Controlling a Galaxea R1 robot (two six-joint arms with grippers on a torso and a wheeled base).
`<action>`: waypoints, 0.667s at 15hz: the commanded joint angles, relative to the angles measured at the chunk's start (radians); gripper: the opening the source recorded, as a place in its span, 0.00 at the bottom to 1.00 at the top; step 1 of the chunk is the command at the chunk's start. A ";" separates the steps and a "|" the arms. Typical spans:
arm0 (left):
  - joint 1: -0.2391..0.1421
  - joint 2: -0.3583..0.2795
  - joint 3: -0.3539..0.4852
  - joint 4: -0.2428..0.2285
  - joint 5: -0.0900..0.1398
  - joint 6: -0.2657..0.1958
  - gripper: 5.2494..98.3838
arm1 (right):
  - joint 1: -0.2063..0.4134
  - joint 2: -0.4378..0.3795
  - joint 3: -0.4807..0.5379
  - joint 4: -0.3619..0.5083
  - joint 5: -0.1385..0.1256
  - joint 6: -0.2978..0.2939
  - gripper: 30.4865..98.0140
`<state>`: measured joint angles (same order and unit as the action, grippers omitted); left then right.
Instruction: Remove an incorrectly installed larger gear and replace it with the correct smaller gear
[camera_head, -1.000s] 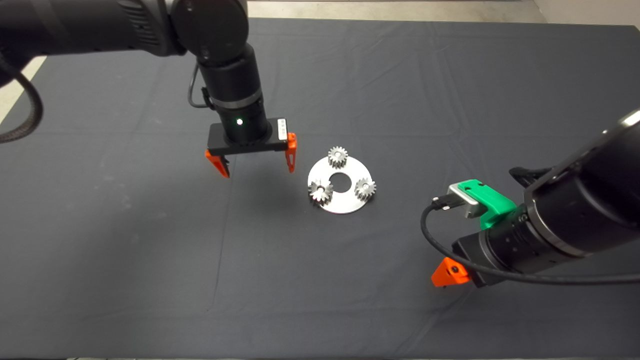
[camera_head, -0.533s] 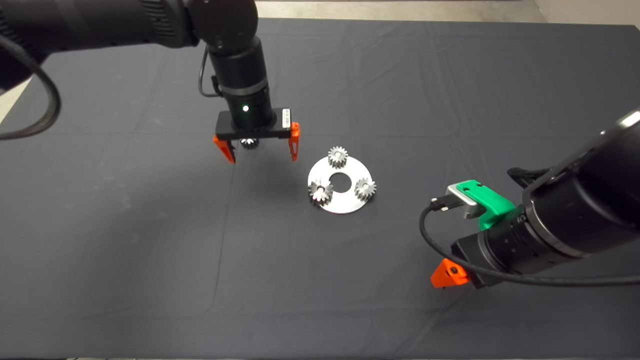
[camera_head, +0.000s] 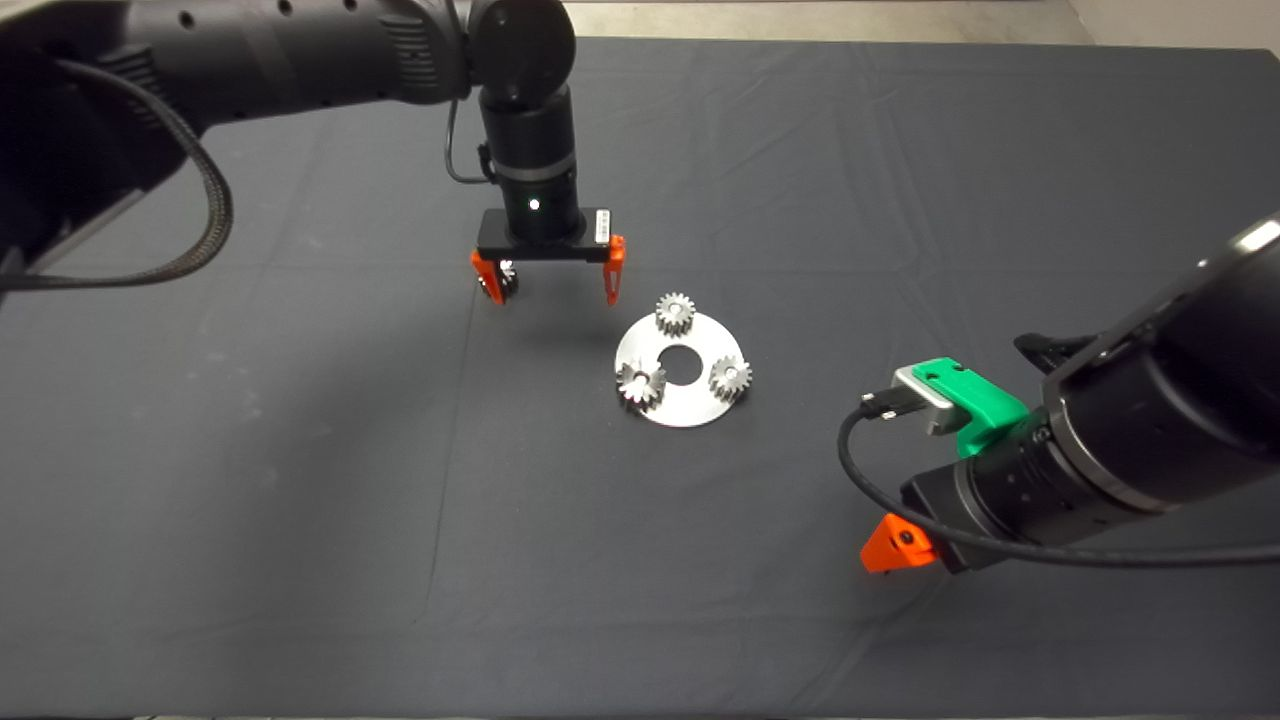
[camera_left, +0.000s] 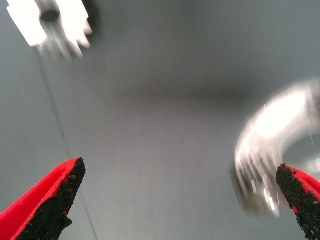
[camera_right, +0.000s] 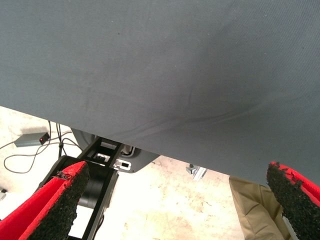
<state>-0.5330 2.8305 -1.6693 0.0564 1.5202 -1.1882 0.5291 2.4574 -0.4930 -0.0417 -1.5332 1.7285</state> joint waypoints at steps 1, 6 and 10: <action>0.008 0.034 -0.056 0.064 0.050 0.053 1.00 | 0.015 0.007 0.007 -0.004 -0.082 0.005 0.94; 0.030 0.034 -0.112 0.122 0.049 0.111 1.00 | 0.015 0.015 0.007 -0.004 -0.082 0.005 0.94; 0.028 0.034 -0.174 0.131 0.054 0.159 1.00 | 0.005 0.018 0.007 -0.004 -0.082 0.005 0.94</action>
<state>-0.4911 2.8611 -1.7988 0.1669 1.5196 -1.0746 0.5287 2.4660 -0.4926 -0.0417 -1.5332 1.7285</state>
